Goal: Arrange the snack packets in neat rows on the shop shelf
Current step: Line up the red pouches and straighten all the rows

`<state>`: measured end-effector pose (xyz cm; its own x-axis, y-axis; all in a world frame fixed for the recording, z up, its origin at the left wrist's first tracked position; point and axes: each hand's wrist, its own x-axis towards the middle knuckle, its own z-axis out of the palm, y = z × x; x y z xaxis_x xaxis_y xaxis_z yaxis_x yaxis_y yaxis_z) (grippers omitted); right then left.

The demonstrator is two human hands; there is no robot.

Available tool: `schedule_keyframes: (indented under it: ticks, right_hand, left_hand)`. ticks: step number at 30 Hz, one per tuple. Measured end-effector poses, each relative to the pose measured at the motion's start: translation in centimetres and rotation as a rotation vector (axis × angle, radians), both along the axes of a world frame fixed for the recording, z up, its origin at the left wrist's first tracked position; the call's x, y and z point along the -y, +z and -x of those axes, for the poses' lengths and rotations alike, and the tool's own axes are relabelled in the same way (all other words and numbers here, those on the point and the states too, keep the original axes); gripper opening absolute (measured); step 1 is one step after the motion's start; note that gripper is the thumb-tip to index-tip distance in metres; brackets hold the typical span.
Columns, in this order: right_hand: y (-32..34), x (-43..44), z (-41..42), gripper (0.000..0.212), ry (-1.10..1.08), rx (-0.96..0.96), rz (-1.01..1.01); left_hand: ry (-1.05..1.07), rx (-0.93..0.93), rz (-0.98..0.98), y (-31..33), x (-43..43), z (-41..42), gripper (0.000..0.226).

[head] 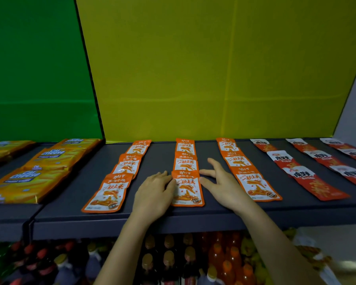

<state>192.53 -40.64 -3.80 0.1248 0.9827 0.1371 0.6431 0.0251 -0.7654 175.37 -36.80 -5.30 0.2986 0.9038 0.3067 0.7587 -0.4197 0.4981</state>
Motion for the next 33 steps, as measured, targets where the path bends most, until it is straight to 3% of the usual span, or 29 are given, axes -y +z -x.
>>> schedule_keyframes:
  ticks: [10,15,19,24,29,33]
  right_hand:
    - [-0.1,-0.2,-0.2,0.065,0.005,0.009,-0.032]
    - [1.3,-0.5,0.9,0.054,0.044,0.056,-0.134]
    - [3.4,-1.4,4.1,0.041,0.081,0.065,-0.248]
    - [4.5,-4.3,9.8,0.046,0.148,0.258,-0.142]
    - [3.7,-8.1,14.4,0.048,0.064,0.308,0.035]
    - [2.2,-10.0,16.4,0.049,-0.017,0.254,0.074]
  left_hand:
    - [0.045,-0.002,-0.126,-0.1,0.7,-0.3,0.034]
    - [0.098,0.194,-0.25,0.7,1.5,1.0,0.024]
    - [0.249,0.222,-0.38,2.2,0.5,5.6,0.019]
    - [0.28,0.133,-0.198,3.6,-3.5,11.4,0.025]
    - [0.164,0.044,0.065,2.9,-6.9,12.6,0.033]
    - [0.13,0.176,0.114,1.8,-8.6,12.2,0.032]
